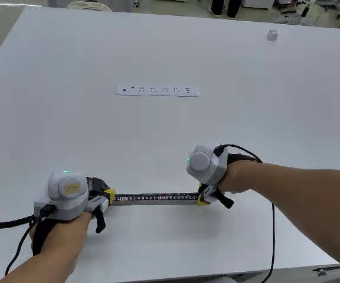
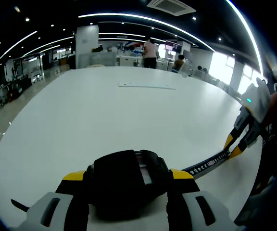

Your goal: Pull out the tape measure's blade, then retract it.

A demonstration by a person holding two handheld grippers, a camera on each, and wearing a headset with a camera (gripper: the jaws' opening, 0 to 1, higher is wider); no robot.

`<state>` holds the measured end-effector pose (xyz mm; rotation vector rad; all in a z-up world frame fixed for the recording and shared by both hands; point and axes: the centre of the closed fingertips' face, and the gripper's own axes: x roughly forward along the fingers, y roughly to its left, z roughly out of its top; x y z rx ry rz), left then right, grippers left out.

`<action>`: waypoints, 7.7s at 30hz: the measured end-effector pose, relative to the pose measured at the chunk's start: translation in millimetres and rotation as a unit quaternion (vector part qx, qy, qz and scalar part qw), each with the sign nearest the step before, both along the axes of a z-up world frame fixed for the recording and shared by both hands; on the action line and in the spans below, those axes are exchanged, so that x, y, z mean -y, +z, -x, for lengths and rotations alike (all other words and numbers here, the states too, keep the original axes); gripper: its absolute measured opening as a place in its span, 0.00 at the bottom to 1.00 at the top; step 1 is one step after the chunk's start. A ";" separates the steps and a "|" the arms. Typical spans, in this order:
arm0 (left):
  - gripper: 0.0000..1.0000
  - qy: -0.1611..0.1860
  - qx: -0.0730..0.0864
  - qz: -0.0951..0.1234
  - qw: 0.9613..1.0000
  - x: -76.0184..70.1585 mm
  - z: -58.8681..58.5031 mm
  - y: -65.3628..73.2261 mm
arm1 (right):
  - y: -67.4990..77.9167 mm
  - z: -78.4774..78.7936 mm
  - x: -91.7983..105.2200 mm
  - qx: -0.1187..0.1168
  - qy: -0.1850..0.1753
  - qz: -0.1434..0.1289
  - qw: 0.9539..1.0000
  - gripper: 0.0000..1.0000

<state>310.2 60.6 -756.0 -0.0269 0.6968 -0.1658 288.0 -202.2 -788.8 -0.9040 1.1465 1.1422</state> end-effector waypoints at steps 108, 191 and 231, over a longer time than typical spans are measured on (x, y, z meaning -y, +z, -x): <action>0.62 -0.008 -0.006 0.008 1.000 0.7 0.1 -1.4 | -0.9 1.8 -39.0 -0.003 -0.002 -0.016 1.000 0.14; 0.62 -0.009 -0.009 0.006 1.000 0.3 0.8 -2.4 | -1.2 1.7 -68.4 -0.002 0.000 -0.029 1.000 0.15; 0.62 -0.006 -0.009 0.008 1.000 1.1 1.1 -2.1 | -1.6 3.2 -82.9 -0.002 0.008 -0.037 0.999 0.15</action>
